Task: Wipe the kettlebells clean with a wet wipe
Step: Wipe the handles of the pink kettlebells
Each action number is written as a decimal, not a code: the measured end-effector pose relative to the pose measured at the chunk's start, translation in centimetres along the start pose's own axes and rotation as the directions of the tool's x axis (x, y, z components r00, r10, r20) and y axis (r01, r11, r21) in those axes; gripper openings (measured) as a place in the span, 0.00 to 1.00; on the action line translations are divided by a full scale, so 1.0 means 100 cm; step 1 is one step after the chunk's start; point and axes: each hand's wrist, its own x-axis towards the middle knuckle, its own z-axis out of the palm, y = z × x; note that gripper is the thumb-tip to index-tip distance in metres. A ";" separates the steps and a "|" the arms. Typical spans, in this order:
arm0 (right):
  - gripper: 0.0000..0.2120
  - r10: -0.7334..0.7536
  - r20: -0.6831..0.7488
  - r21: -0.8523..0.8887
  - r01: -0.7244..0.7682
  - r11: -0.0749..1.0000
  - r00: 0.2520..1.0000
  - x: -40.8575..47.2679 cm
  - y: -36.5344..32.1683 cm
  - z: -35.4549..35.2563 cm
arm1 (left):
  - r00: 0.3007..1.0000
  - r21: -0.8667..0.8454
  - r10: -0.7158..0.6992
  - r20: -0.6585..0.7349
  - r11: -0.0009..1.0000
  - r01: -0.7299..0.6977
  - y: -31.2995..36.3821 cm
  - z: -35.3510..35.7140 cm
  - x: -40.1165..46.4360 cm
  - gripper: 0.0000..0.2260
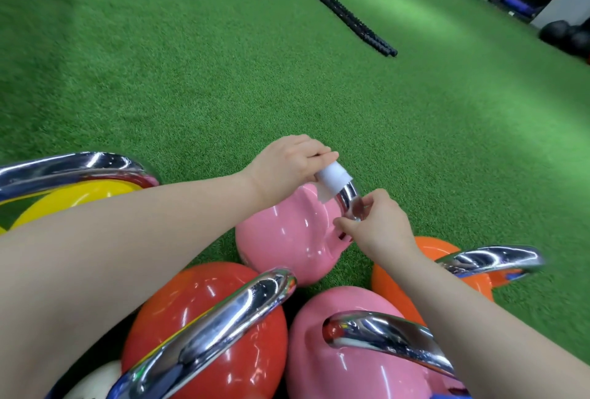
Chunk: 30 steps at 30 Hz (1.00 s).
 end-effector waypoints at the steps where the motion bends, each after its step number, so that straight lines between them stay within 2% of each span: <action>1: 0.18 -0.012 -0.006 0.005 0.012 1.000 1.000 0.000 -0.001 0.000 | 0.999 -0.015 -0.050 0.009 0.999 0.051 -0.001 0.001 -0.002 0.14; 5: 0.15 -0.046 -0.041 -0.023 0.045 0.999 0.998 0.001 -0.005 0.003 | 0.959 -0.102 -0.271 0.079 0.955 0.278 -0.006 0.001 -0.006 0.19; 9: 0.13 -0.108 -0.046 -0.125 0.102 0.987 0.993 0.000 -0.008 0.002 | 0.833 -0.224 -0.510 0.217 0.804 0.551 -0.010 -0.001 -0.004 0.17; 11: 0.13 -0.113 -0.051 -0.158 0.104 0.982 0.992 -0.001 -0.009 0.001 | 0.715 -0.247 -0.624 0.315 0.674 0.696 -0.014 -0.002 -0.007 0.10; 12: 0.12 -0.110 -0.056 -0.164 0.100 0.981 0.992 -0.002 -0.010 0.000 | 0.623 -0.237 -0.677 0.392 0.580 0.779 -0.017 -0.002 -0.010 0.05; 14: 0.11 -0.100 -0.062 -0.174 0.088 0.981 0.993 -0.003 -0.012 0.001 | 0.431 -0.162 -0.718 0.546 0.415 0.895 -0.022 0.001 -0.017 0.02; 15: 0.11 -0.095 -0.064 -0.173 0.083 0.982 0.993 -0.004 -0.012 0.001 | 0.379 -0.134 -0.717 0.584 0.376 0.917 -0.023 0.004 -0.021 0.03; 16: 0.11 -0.089 -0.067 -0.167 0.077 0.983 0.994 -0.003 -0.013 0.001 | 0.356 -0.132 -0.718 0.598 0.349 0.928 -0.022 0.006 -0.024 0.03; 21: 0.13 -0.094 -0.062 -0.180 0.082 0.980 0.994 -0.002 -0.013 -0.002 | 0.343 -0.236 -0.763 0.548 0.253 0.938 -0.015 0.015 -0.021 0.05; 30: 0.12 -0.089 -0.036 -0.208 0.080 0.975 0.995 0.005 -0.007 -0.009 | 0.386 -0.205 -0.763 0.519 0.327 0.923 -0.010 0.007 -0.030 0.07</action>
